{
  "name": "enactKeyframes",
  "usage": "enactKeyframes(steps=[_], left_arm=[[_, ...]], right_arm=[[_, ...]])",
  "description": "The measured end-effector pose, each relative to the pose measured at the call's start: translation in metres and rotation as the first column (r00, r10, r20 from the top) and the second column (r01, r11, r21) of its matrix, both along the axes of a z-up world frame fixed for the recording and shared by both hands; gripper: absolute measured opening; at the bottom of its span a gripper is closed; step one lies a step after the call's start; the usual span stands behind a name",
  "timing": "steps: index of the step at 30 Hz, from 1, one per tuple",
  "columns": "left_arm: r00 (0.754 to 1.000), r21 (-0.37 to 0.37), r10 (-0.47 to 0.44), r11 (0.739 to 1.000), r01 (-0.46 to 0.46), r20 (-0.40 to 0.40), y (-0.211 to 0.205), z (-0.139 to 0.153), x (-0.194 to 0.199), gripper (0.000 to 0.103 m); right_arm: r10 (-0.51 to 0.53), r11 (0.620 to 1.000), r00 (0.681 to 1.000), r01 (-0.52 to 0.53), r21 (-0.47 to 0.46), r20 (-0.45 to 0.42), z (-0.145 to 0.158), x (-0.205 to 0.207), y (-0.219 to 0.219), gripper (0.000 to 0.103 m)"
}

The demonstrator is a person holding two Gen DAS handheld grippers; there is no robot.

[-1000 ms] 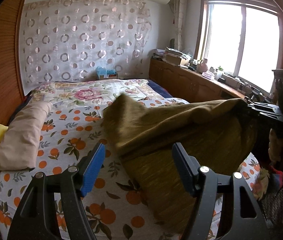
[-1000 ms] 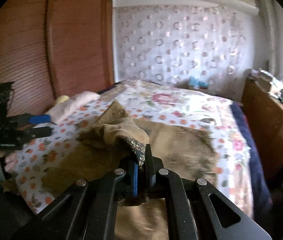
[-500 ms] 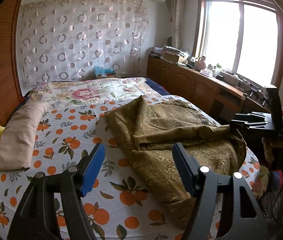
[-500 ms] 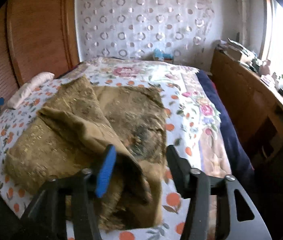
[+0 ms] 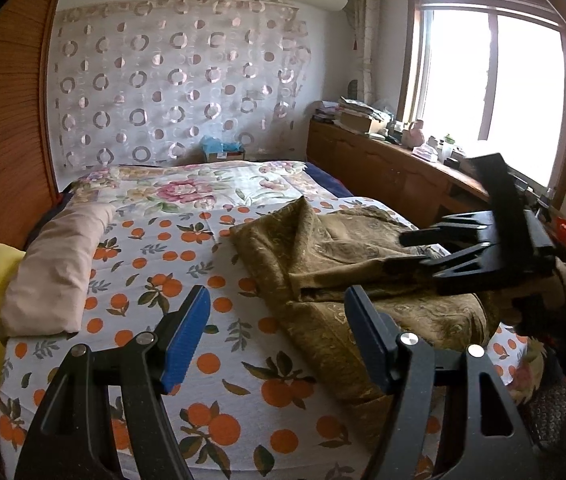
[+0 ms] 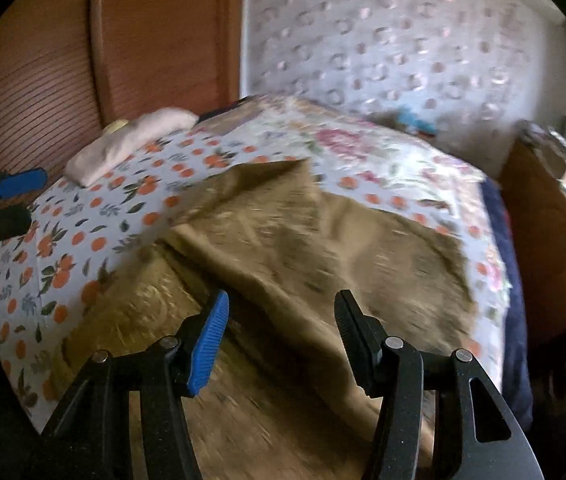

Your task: Fold small clothes

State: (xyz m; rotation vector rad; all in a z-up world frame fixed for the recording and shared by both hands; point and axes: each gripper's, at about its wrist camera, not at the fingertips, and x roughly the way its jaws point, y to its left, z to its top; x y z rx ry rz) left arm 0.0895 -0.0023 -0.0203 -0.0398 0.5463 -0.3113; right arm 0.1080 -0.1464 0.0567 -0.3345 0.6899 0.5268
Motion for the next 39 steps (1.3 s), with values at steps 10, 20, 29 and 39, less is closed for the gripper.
enactKeyframes(steps=[10, 20, 29, 39], left_arm=[[1.0, -0.015, 0.007, 1.0, -0.007, -0.012, 0.008, -0.005, -0.001, 0.071], [1.0, -0.014, -0.006, 1.0, 0.005, -0.019, 0.004, -0.007, 0.0, 0.071], [1.0, -0.012, -0.005, 1.0, 0.005, -0.019, 0.003, -0.008, 0.0, 0.071], [0.999, -0.005, -0.021, 1.0, 0.021, -0.029, -0.002, -0.011, -0.001, 0.071]], right_arm=[[0.115, 0.992, 0.981, -0.123, -0.038, -0.156, -0.03, 0.053, 0.048, 0.057], [0.102, 0.989, 0.986, -0.115, -0.097, -0.13, -0.048, 0.068, 0.06, 0.038], [0.09, 0.992, 0.995, -0.094, -0.081, -0.044, -0.001, 0.055, 0.041, 0.007], [-0.165, 0.984, 0.985, 0.168, -0.051, 0.059, 0.048, 0.104, -0.02, 0.007]])
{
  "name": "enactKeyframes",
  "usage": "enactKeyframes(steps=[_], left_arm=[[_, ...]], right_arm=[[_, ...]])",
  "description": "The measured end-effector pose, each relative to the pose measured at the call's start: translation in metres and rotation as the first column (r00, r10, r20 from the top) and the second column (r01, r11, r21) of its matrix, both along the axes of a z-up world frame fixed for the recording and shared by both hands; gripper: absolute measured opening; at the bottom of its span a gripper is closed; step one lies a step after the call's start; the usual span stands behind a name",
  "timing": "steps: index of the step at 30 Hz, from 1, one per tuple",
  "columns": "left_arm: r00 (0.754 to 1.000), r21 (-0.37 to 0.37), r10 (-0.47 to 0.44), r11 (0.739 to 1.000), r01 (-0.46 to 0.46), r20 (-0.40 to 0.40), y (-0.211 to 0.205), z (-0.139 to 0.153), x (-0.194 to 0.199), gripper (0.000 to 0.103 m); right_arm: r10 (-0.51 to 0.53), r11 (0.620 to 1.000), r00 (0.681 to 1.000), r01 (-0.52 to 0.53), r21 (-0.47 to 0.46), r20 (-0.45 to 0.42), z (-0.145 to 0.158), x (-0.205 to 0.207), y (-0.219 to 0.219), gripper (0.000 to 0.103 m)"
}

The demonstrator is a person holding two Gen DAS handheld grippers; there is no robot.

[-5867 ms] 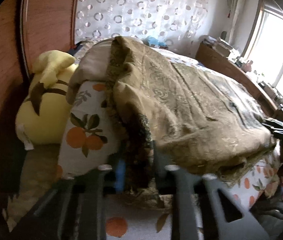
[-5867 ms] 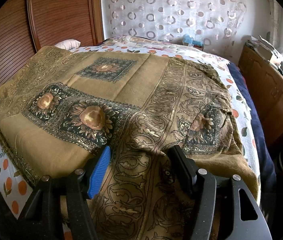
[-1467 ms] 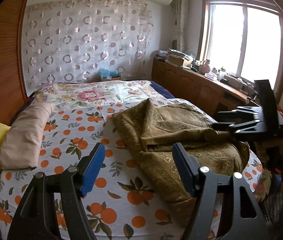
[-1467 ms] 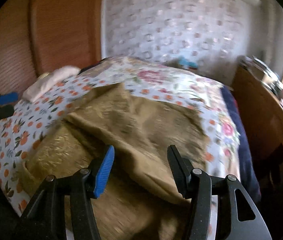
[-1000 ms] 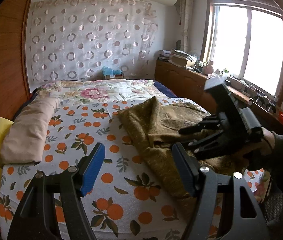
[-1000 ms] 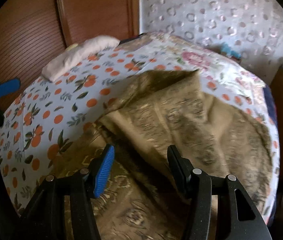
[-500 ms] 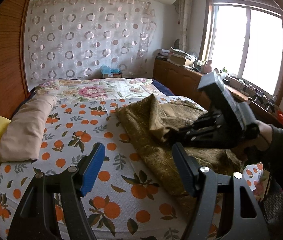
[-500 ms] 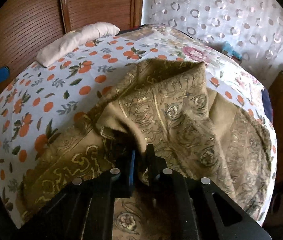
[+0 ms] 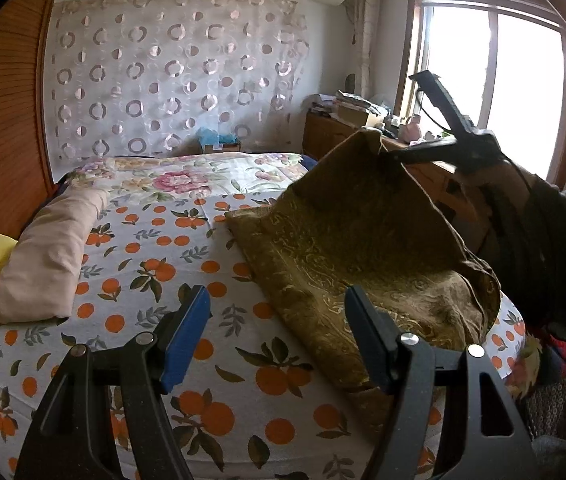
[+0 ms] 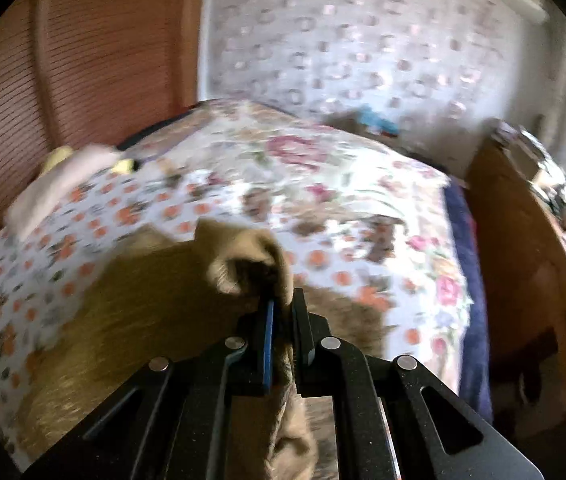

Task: Fold small clothes
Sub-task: 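Release the shirt with the right gripper and press the fold flat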

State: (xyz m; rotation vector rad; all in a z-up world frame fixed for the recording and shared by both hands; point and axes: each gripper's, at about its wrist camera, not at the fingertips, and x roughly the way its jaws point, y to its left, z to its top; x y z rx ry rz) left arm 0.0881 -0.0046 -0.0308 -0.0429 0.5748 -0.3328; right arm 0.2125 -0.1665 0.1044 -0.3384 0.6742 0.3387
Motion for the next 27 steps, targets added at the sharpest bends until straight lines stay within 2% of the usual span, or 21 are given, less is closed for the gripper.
enactKeyframes(steps=[3, 5, 7, 9, 14, 21, 22, 27], left_arm=[[1.0, 0.003, -0.005, 1.0, 0.005, -0.005, -0.001, -0.001, 0.001, 0.071], [1.0, 0.008, -0.004, 1.0, 0.004, -0.009, -0.002, -0.002, 0.001, 0.071], [1.0, 0.011, -0.007, 1.0, 0.008, -0.012, -0.003, -0.002, 0.0, 0.071], [1.0, 0.013, -0.01, 1.0, 0.01, -0.015, -0.005, -0.003, 0.0, 0.071], [0.999, 0.018, -0.026, 0.999, 0.027, -0.028, -0.01, -0.006, -0.001, 0.071], [0.998, 0.024, -0.037, 0.999, 0.038, -0.043, -0.016, -0.009, 0.002, 0.071], [0.998, 0.025, -0.04, 0.999, 0.041, -0.044, -0.016, -0.009, 0.002, 0.071], [0.997, 0.032, -0.051, 0.998, 0.053, -0.058, -0.021, -0.013, 0.002, 0.071]], right_arm=[[-0.13, 0.992, 0.991, 0.13, -0.005, 0.011, -0.005, 0.022, -0.016, 0.008], [-0.274, 0.96, 0.961, 0.275, -0.043, 0.025, -0.015, 0.036, -0.024, 0.008], [-0.351, 0.935, 0.936, 0.352, -0.034, 0.023, -0.021, 0.041, -0.03, 0.023], [-0.338, 0.941, 0.941, 0.338, 0.017, -0.019, -0.027, 0.039, -0.035, 0.032], [-0.292, 0.956, 0.956, 0.292, 0.019, -0.032, -0.033, 0.017, -0.039, 0.032], [-0.184, 0.982, 0.982, 0.185, 0.03, -0.034, -0.041, -0.041, -0.056, 0.032], [-0.174, 0.984, 0.984, 0.175, 0.032, -0.037, -0.038, -0.042, -0.068, 0.032], [-0.123, 0.99, 0.991, 0.126, 0.067, -0.049, -0.035, -0.072, -0.076, 0.032]])
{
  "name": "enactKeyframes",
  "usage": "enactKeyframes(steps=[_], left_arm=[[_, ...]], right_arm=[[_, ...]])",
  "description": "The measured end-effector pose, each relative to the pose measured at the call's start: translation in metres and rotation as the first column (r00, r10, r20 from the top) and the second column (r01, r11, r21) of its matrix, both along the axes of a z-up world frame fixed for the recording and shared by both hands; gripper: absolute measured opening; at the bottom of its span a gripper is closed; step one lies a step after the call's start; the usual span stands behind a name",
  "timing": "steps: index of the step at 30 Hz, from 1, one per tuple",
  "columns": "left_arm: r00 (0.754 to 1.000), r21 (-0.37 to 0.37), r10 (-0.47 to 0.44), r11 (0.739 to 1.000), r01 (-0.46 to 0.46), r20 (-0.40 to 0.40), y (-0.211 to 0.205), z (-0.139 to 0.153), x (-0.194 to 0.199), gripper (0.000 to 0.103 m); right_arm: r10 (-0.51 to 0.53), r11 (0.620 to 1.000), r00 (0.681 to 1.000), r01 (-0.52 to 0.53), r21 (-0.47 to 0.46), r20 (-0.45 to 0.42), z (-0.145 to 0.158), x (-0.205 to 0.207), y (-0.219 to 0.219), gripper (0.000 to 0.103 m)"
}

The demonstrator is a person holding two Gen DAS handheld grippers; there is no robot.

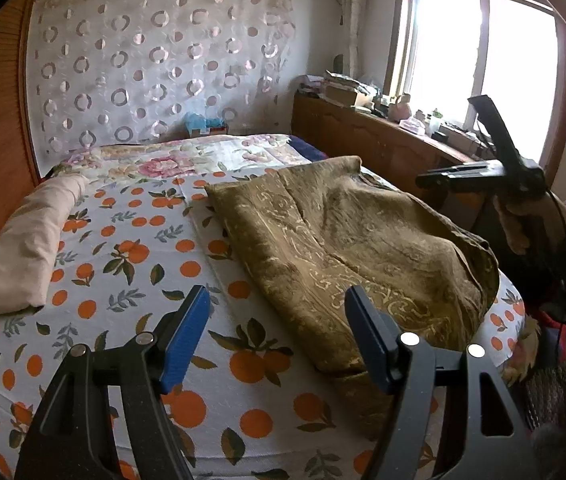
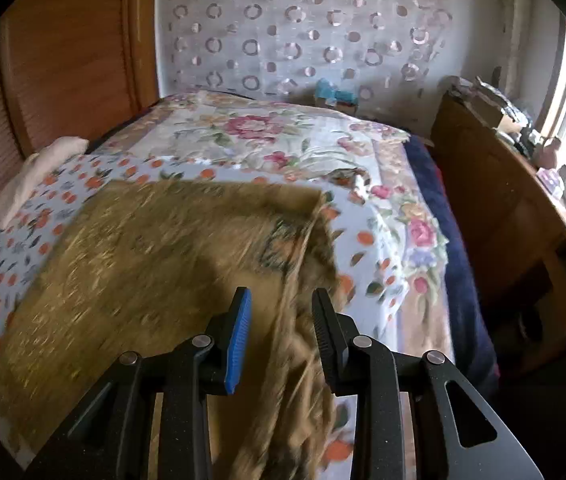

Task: Fold small clothes
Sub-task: 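Release the shirt with the right gripper and press the fold flat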

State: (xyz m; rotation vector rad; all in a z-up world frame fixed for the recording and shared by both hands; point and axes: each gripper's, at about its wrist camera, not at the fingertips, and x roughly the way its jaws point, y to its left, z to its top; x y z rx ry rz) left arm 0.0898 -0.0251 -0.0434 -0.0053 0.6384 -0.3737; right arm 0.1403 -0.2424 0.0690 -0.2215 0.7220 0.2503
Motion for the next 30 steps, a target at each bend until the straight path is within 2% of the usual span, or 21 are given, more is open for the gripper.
enactKeyframes(steps=[3, 6, 7, 12, 17, 25, 27, 30], left_arm=[[1.0, 0.008, -0.006, 1.0, 0.006, -0.01, -0.002, -0.004, -0.001, 0.071], [1.0, 0.013, -0.012, 1.0, 0.013, -0.021, -0.005, -0.007, -0.001, 0.071], [1.0, 0.016, -0.013, 1.0, 0.013, -0.024, -0.006, -0.008, -0.002, 0.071], [0.999, 0.029, -0.023, 0.999, 0.024, -0.04, -0.01, -0.013, -0.005, 0.071], [0.998, 0.04, -0.033, 0.999, 0.036, -0.06, -0.012, -0.019, -0.014, 0.071], [0.993, 0.025, -0.084, 0.996, 0.087, -0.088, -0.016, -0.022, -0.038, 0.071], [0.988, 0.003, -0.111, 0.994, 0.112, -0.107, -0.018, -0.024, -0.041, 0.067], [0.981, -0.005, -0.138, 0.99, 0.139, -0.137, -0.025, -0.031, -0.042, 0.056]], right_arm=[[0.015, 1.0, 1.0, -0.015, 0.015, -0.002, -0.006, -0.025, -0.006, 0.033], [0.024, 1.0, 1.0, -0.024, 0.02, -0.016, -0.016, -0.048, -0.014, 0.054], [0.029, 0.999, 0.999, -0.029, 0.02, -0.022, -0.019, -0.052, -0.015, 0.057], [0.038, 0.999, 0.998, -0.038, 0.002, -0.045, -0.032, -0.081, -0.023, 0.058], [0.02, 1.0, 0.999, -0.02, 0.014, -0.043, -0.04, -0.086, -0.033, 0.058], [-0.016, 0.999, 1.0, 0.016, 0.03, 0.003, -0.03, -0.124, -0.031, 0.058], [-0.014, 0.999, 1.0, 0.013, 0.046, 0.009, -0.028, -0.135, -0.033, 0.058], [-0.017, 0.998, 1.0, 0.017, 0.055, 0.01, -0.03, -0.148, -0.038, 0.058]])
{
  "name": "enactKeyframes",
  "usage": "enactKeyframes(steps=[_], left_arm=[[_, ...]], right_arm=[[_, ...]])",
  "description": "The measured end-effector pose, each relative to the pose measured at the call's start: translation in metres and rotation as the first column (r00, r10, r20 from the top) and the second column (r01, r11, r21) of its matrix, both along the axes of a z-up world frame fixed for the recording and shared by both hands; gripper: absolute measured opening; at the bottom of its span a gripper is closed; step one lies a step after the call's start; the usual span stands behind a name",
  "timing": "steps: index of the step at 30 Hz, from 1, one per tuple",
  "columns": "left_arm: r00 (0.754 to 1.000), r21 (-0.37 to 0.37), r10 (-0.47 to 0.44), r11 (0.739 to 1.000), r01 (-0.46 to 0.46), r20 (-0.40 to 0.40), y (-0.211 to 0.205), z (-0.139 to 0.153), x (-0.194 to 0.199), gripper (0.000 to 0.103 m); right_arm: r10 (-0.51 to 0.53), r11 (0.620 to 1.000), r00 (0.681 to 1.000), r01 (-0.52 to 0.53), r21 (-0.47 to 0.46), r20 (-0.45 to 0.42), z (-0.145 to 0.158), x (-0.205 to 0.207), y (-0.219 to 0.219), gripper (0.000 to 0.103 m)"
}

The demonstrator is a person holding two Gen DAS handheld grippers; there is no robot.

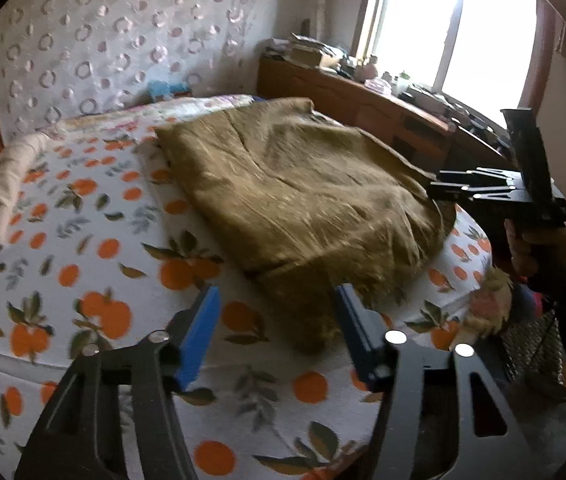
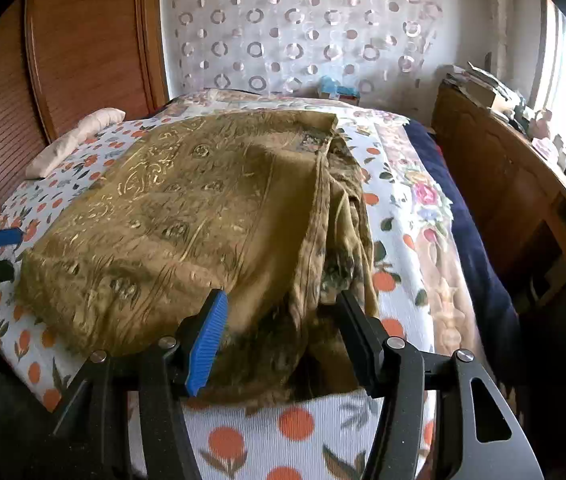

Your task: Fold small clothes

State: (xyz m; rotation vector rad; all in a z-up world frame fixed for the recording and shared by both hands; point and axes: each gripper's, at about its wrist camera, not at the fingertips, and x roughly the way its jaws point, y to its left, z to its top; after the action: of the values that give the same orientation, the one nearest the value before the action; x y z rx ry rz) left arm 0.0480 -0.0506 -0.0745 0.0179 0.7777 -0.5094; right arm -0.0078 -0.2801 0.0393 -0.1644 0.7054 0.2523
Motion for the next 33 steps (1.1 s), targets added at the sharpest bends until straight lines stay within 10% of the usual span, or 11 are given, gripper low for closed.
enactKeyframes(steps=[10, 16, 24, 28, 33], left_arm=[[0.995, -0.011, -0.074, 0.997, 0.073, -0.067, -0.015, -0.009, -0.006, 0.006], [0.994, 0.0, -0.104, 0.995, 0.104, -0.045, -0.016, 0.009, -0.028, 0.006], [0.999, 0.057, -0.045, 0.997, 0.046, -0.018, -0.014, 0.014, -0.023, 0.018], [1.0, 0.035, -0.029, 0.999, 0.03, -0.009, -0.006, 0.015, -0.016, 0.042], [0.999, 0.047, -0.006, 0.999, 0.008, -0.035, -0.005, 0.004, 0.0, 0.042]], right_arm=[[-0.008, 1.0, 1.0, 0.009, 0.019, -0.029, -0.009, -0.01, -0.003, 0.033], [-0.003, 1.0, 1.0, 0.003, 0.0, -0.023, -0.009, -0.003, -0.004, 0.005], [-0.046, 0.999, 0.998, 0.045, 0.002, 0.037, 0.002, -0.014, -0.014, 0.002], [-0.084, 0.996, 0.995, 0.085, -0.025, 0.045, 0.001, -0.018, -0.016, 0.002], [-0.092, 0.996, 0.996, 0.092, -0.019, 0.017, -0.008, -0.012, -0.012, 0.002]])
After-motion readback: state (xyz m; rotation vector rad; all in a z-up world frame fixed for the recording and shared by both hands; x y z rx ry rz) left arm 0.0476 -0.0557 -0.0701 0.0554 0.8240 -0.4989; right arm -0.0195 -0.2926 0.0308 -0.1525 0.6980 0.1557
